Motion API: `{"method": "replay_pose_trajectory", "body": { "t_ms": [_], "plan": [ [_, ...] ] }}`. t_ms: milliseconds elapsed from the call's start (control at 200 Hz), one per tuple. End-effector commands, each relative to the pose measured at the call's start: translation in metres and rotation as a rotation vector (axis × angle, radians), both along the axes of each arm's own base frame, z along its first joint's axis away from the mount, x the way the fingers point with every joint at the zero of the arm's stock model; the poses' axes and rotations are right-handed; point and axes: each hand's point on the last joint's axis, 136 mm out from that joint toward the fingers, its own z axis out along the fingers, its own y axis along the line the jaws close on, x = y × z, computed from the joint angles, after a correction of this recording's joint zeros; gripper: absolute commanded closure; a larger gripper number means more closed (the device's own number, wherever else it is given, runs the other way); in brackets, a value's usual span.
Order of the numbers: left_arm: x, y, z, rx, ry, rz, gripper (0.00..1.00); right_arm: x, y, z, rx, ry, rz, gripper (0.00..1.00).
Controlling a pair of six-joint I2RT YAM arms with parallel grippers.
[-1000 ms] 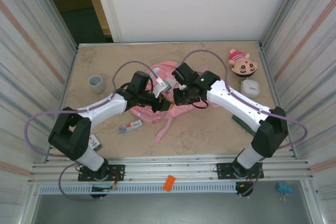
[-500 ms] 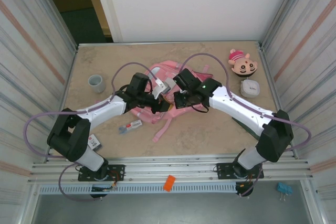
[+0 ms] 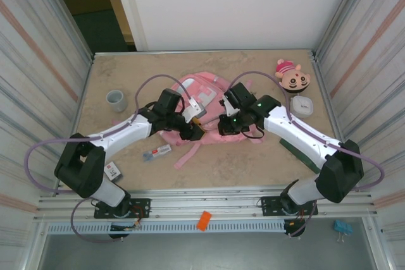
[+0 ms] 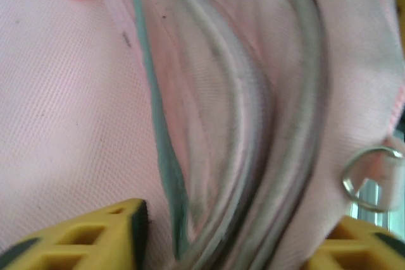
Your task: Pack books, pencil case, and school supplies into a backpack
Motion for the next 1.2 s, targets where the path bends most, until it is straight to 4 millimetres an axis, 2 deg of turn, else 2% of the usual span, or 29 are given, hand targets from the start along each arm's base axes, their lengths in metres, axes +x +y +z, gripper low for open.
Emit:
{"method": "replay_pose_trajectory", "body": {
  "t_ms": [0, 85, 175, 321, 426, 526, 631, 757, 852, 952, 1047, 1122, 1193],
  "plan": [
    [-0.001, 0.015, 0.02, -0.043, 0.027, 0.131, 0.41, 0.001, 0.001, 0.004, 0.051, 0.025, -0.069, 1.0],
    [-0.002, 0.024, 0.036, -0.107, 0.086, 0.267, 0.4, 0.003, -0.002, -0.003, 0.025, 0.031, -0.101, 1.0],
    [0.004, 0.044, 0.043, -0.159, 0.126, 0.484, 0.39, 0.003, -0.002, -0.01, 0.015, 0.03, -0.111, 1.0],
    [0.008, 0.088, 0.019, -0.198, 0.279, 0.844, 0.4, 0.001, 0.008, -0.015, 0.041, 0.05, -0.093, 1.0],
    [0.009, 0.103, -0.004, -0.197, 0.352, 0.968, 0.42, -0.004, 0.013, -0.018, 0.036, 0.061, -0.074, 1.0],
    [0.016, 0.102, -0.018, -0.192, 0.37, 0.99, 0.41, -0.008, 0.019, -0.021, 0.038, 0.076, -0.066, 1.0],
    [0.031, 0.102, -0.036, -0.165, 0.394, 1.035, 0.4, -0.012, 0.027, -0.025, 0.054, 0.095, -0.066, 1.0],
    [0.059, 0.103, -0.058, -0.121, 0.435, 1.069, 0.39, -0.014, 0.036, -0.029, 0.061, 0.109, -0.069, 1.0],
    [0.09, 0.096, -0.065, -0.151, 0.456, 1.061, 0.39, -0.012, 0.044, -0.031, 0.081, 0.11, -0.069, 1.0],
    [0.125, 0.09, -0.06, -0.181, 0.453, 1.04, 0.39, -0.012, 0.053, -0.035, 0.089, 0.113, -0.066, 1.0],
    [0.153, 0.085, -0.041, -0.213, 0.423, 1.031, 0.39, -0.008, 0.058, -0.04, 0.091, 0.119, -0.081, 1.0],
    [0.16, 0.083, -0.024, -0.242, 0.42, 1.025, 0.39, -0.004, 0.058, -0.044, 0.081, 0.121, -0.107, 1.0],
    [0.152, 0.084, -0.014, -0.253, 0.444, 1.032, 0.39, -0.001, 0.057, -0.045, 0.072, 0.118, -0.125, 1.0]
  ]
}}
